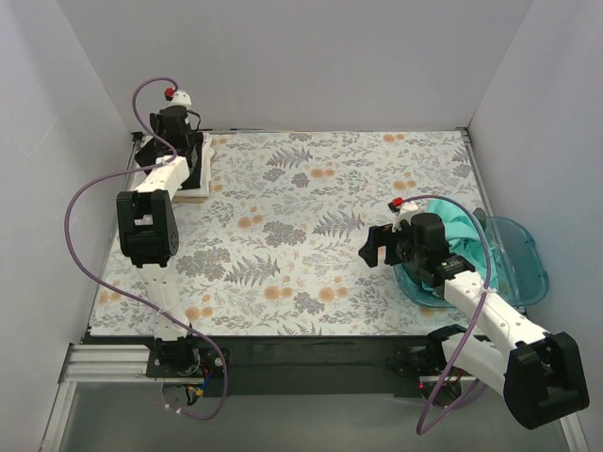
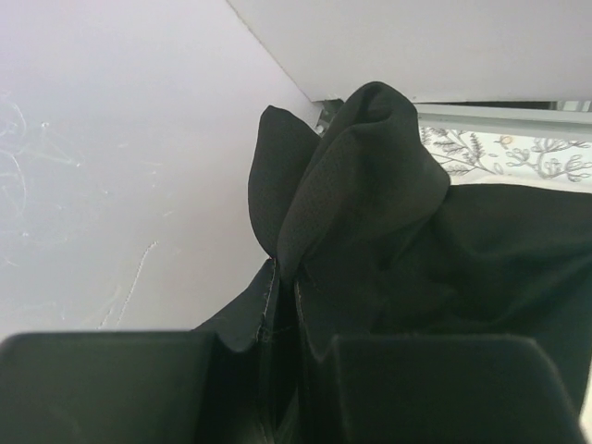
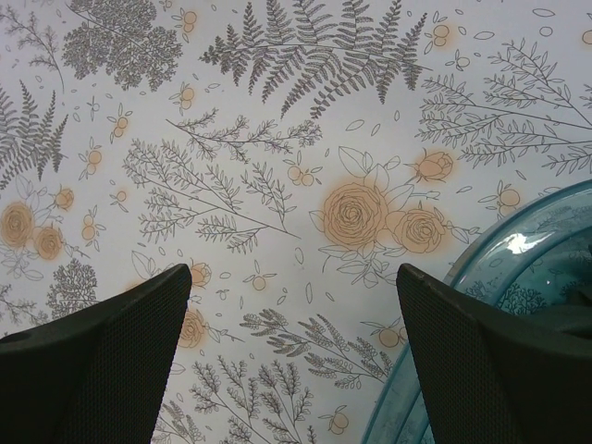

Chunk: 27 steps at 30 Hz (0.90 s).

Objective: Fold and stack the t-shirts
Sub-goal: Neatly place the folded tshirt to the corner

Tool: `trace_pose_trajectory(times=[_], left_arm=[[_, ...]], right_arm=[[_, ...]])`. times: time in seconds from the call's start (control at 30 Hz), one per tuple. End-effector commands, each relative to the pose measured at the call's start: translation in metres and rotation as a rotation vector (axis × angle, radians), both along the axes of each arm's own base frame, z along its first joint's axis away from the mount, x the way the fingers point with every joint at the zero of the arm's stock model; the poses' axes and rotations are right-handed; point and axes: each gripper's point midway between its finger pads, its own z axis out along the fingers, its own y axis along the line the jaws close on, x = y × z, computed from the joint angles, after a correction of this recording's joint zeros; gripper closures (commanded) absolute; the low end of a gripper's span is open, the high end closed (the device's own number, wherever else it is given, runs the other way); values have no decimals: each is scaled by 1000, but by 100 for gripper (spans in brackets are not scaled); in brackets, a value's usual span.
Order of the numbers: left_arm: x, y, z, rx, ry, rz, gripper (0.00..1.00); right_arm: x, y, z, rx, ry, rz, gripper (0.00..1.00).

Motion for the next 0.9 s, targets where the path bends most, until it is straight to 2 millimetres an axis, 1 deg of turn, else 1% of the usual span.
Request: trace_pose_trajectory(times=[0.0, 0.07, 0.1, 0.13, 0.17, 0.2, 0.23, 0.27, 0.3, 0.5, 0.53, 0.63, 0.67, 0.73, 0.77, 0.83, 0.87], left_arm=[[2, 22, 27, 12, -92, 58, 100], [1, 29, 22, 13, -88, 81, 100], [2, 30, 17, 10, -88, 88, 98], [2, 33, 18, 11, -99, 100, 88], [2, 35, 18, 14, -104, 112, 77], [1, 39, 17, 18, -108, 134, 49], [1, 39, 19, 21, -116, 140, 35], [2, 40, 22, 20, -128, 145, 22], [2, 40, 25, 15, -138, 151, 17], [-4, 37, 42, -30, -178, 155, 14], [-6, 35, 48, -56, -195, 159, 14], [-8, 22, 48, -109, -187, 127, 14], [-9, 13, 55, -146, -212, 113, 13], [-11, 2, 56, -197, -200, 99, 13], [-9, -10, 61, -265, -225, 77, 12], [-14, -18, 67, -348, -213, 78, 12], [-8, -50, 68, -450, -225, 19, 11]], right_arm=[[-7, -21, -21, -97, 71, -64, 2], [-5, -22, -21, -102, 67, -70, 2], [-5, -22, -21, -103, 68, -71, 2], [-5, -23, -21, -106, 67, -74, 2], [-4, -23, -21, -107, 67, -76, 2], [-5, -23, -21, -108, 68, -76, 1], [-5, -23, -22, -109, 71, -75, 2], [-4, -23, -21, -108, 66, -75, 2], [-4, -23, -21, -108, 68, -73, 2], [-6, -21, -18, -99, 61, -65, 2], [-6, -21, -17, -96, 58, -63, 2], [-7, -21, -17, -90, 57, -63, 2], [-8, -19, -16, -83, 55, -55, 2], [-9, -17, -14, -72, 53, -45, 2], [-9, -17, -13, -68, 53, -44, 2], [-10, -16, -11, -60, 47, -41, 2], [-11, -15, -11, -57, 49, -34, 2]])
